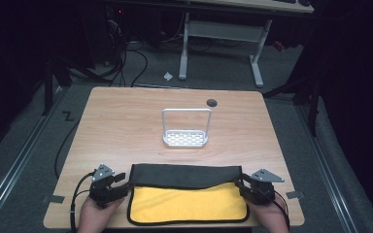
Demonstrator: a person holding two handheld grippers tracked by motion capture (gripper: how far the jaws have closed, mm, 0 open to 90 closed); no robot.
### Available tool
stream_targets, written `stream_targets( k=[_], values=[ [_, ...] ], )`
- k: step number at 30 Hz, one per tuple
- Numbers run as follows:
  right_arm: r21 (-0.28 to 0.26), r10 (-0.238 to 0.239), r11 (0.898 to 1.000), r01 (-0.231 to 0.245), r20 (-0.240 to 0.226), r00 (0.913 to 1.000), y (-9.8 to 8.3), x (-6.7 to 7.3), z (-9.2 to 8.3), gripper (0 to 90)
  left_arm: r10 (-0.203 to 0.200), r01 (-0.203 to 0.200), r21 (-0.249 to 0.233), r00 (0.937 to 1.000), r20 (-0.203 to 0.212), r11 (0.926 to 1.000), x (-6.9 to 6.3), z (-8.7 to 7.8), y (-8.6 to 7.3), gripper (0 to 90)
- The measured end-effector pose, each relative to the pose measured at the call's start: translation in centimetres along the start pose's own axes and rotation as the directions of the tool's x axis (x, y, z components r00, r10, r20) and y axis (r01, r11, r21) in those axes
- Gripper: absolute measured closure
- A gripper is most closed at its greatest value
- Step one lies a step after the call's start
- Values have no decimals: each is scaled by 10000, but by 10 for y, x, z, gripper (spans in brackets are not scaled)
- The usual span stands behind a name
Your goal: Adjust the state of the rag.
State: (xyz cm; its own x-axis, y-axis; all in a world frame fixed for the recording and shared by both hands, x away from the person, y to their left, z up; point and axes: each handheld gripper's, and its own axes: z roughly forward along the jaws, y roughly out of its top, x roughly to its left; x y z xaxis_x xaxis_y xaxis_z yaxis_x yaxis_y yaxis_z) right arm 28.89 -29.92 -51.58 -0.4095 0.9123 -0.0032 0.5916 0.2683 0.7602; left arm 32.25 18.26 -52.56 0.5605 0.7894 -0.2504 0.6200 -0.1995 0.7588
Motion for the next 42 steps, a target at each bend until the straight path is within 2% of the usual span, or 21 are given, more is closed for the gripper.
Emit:
stream_targets(
  k=[2,3,4,5,7,10,12,13,14,15,17,20,21,22,23,24,26,31,36,39,42],
  values=[
    [-11,-41,10000,41,-71,10000,0,0,0,623,28,-28,303,10000,-3,9995,0,5,-1,488],
    [-36,-160,9999,160,-132,9998,1,2,1,736,47,-48,418,10000,24,9991,-1,7,0,590],
    [-36,-160,9999,160,-132,9998,1,2,1,736,71,-73,482,10000,41,9988,-2,8,0,590],
    [-109,-415,9991,415,55,9991,3,5,-1,833,182,-181,519,9998,-10,9985,-3,7,0,703],
    [-344,-563,9978,572,251,9981,5,7,-4,855,251,-250,429,9997,-33,9988,-4,5,1,809],
    [-743,-491,9959,508,254,9985,10,7,-9,859,230,-229,-37,9996,192,9997,-4,-6,10,833],
    [-841,-418,9955,436,230,9989,12,6,-9,858,348,-346,-100,9992,188,9994,-4,-7,15,835],
    [-982,-287,9947,304,182,9994,20,3,-8,858,419,-417,-117,9990,142,9991,-3,-5,24,835],
    [-982,-287,9947,304,182,9994,20,3,-8,858,419,-417,-117,9990,142,9991,-3,-5,24,835],
    [-1062,-248,9940,277,283,9993,30,-1,-3,857,378,-374,-189,9991,204,9991,-1,-4,29,837],
    [-1039,-206,9943,240,334,9992,34,-3,1,857,247,-241,-312,9995,196,9992,4,3,39,838],
    [-501,-144,9986,177,640,9978,46,-14,32,857,-189,190,-57,9998,86,9998,19,25,48,836],
    [-234,-83,9997,100,730,9973,47,-17,40,857,-154,158,353,9998,-95,9993,25,41,48,837],
    [-234,-83,9997,100,730,9973,47,-17,40,857,-154,158,353,9998,-95,9993,25,41,48,837],
    [268,-47,9996,26,770,9970,45,-22,56,858,-31,44,574,9997,-237,9983,27,47,48,837],
    [467,-112,9989,73,835,9964,43,-23,60,858,94,-71,723,9995,-310,9974,28,52,47,837],
    [562,-153,9984,104,888,9959,41,-24,63,861,124,-107,642,9996,-266,9979,28,52,45,837],
    [522,-148,9986,111,716,9973,32,-21,56,861,451,-424,780,9984,-337,9961,20,43,36,839],
    [566,-228,9982,210,319,9992,14,-11,32,859,604,-596,885,9981,-70,9943,7,23,17,838],
    [488,-194,9986,184,205,9996,6,-6,19,857,334,-348,911,9993,171,9952,4,12,9,838],
    [122,1,9999,-1,20,10000,9,-4,10,858,-93,66,658,9991,410,9978,9,7,14,842]
  ],
)
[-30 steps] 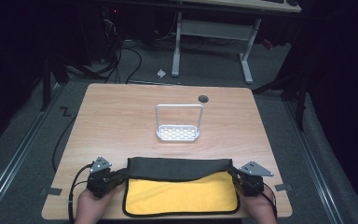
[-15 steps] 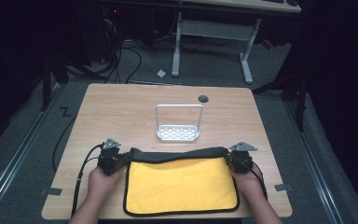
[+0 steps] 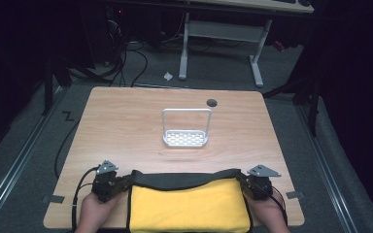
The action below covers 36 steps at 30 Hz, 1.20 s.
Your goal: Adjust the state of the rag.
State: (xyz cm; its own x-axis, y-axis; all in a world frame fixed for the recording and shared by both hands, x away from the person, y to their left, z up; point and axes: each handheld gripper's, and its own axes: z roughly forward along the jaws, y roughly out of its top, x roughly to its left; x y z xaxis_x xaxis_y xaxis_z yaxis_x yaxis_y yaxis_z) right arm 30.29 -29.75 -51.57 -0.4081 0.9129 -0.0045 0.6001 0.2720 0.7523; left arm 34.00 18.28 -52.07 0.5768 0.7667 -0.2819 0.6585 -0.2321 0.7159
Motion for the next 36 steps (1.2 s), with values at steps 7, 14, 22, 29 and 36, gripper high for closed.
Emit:
stream_targets(
  k=[7,14,22,29,36],
  values=[
    [-186,352,9992,-350,123,9993,23,-14,16,837,-833,829,-265,9964,-143,9962,28,12,32,839],
    [-109,798,9968,-794,414,9960,37,-34,40,728,-1591,1525,-809,9838,-831,9850,50,24,41,687],
    [-564,474,9974,-450,419,9980,36,-30,21,672,-1099,925,-1552,9881,-1079,9836,33,-4,41,564],
    [203,110,9997,-108,-107,9999,17,-7,24,790,-502,482,-727,9984,-249,9962,3,10,22,675],
    [605,-172,9980,155,265,9995,26,-5,40,862,-413,403,-674,9991,-132,9969,-5,25,28,675]
  ],
)
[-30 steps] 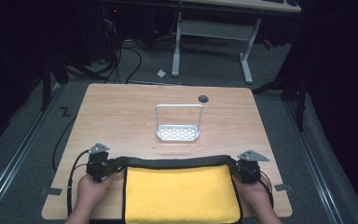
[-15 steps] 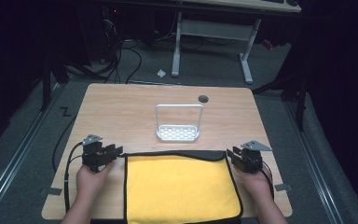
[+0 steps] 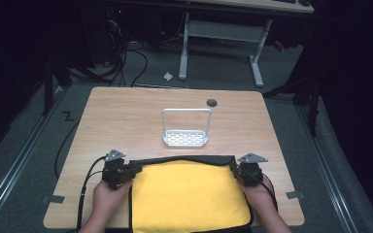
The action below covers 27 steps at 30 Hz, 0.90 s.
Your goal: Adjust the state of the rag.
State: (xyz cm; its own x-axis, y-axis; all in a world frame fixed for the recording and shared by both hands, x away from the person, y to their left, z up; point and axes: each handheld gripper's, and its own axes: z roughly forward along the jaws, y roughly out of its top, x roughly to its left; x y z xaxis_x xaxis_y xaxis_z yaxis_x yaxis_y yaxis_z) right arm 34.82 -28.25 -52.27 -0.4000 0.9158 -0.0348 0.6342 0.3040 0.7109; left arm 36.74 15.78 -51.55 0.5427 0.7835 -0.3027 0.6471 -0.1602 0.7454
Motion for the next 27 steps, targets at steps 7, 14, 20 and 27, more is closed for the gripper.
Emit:
stream_targets(
  k=[7,14,20,27],
  values=[
    [-185,83,9998,-79,204,9998,19,-3,12,854,333,-322,-229,9983,486,9992,-17,-15,-4,676],
    [-309,283,9992,-270,427,9987,35,-11,28,851,76,-84,384,9997,215,9992,0,6,-8,686],
    [-472,195,9987,-180,328,9993,32,-10,15,811,28,-14,652,9998,-217,9979,15,15,-2,689],
    [134,-298,9995,297,96,9995,16,2,13,747,341,-315,781,9989,-318,9965,13,32,12,700]
  ],
)
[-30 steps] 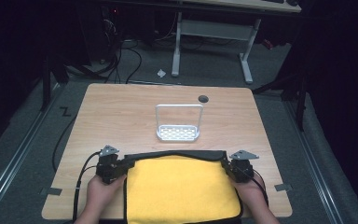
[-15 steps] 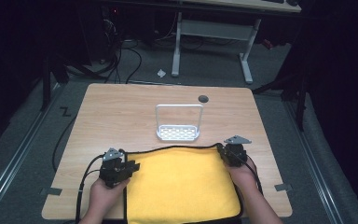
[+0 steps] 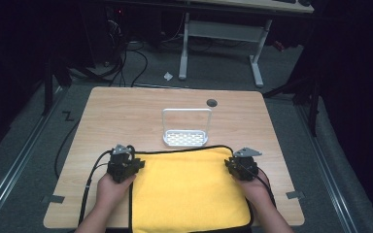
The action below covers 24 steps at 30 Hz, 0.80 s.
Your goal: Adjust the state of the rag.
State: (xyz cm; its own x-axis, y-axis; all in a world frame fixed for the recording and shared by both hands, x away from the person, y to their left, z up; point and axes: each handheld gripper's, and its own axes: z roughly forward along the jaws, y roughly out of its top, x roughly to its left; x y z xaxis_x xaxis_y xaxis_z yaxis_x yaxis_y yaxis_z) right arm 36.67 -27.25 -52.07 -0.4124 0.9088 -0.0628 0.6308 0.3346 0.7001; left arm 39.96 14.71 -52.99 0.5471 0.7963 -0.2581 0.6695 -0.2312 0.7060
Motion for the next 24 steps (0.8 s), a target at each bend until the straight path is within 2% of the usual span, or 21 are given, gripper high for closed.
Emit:
stream_targets(
  k=[1,4,9,13,15,18,21,24],
  values=[
    [122,40,9999,-42,93,9999,-2,-1,2,745,-7,7,-11,10000,49,10000,0,3,3,700],
    [26,366,9993,-367,188,9992,-6,-12,0,746,-44,43,30,9998,188,10000,-4,12,10,700],
    [16,742,9972,-745,704,9948,-12,-34,-4,746,364,-371,134,9983,446,9992,-22,26,16,699],
    [-39,997,9950,-997,910,9909,-17,-48,-7,743,463,-466,48,9977,503,9989,-29,31,18,697],
    [-43,998,9950,-999,954,9904,-17,-48,-9,718,479,-483,73,9975,516,9988,-28,29,18,684],
    [-509,911,9949,-869,868,9920,-17,-43,-17,686,689,-689,-123,9976,-9,9975,-23,22,20,638],
    [-1003,871,9917,-811,571,9946,-18,-35,-24,622,468,-487,-525,9982,-375,9974,-12,17,22,583],
    [-1083,618,9925,-564,472,9970,-20,-28,-27,600,506,-546,-757,9972,-546,9956,-6,20,23,521]
  ],
)
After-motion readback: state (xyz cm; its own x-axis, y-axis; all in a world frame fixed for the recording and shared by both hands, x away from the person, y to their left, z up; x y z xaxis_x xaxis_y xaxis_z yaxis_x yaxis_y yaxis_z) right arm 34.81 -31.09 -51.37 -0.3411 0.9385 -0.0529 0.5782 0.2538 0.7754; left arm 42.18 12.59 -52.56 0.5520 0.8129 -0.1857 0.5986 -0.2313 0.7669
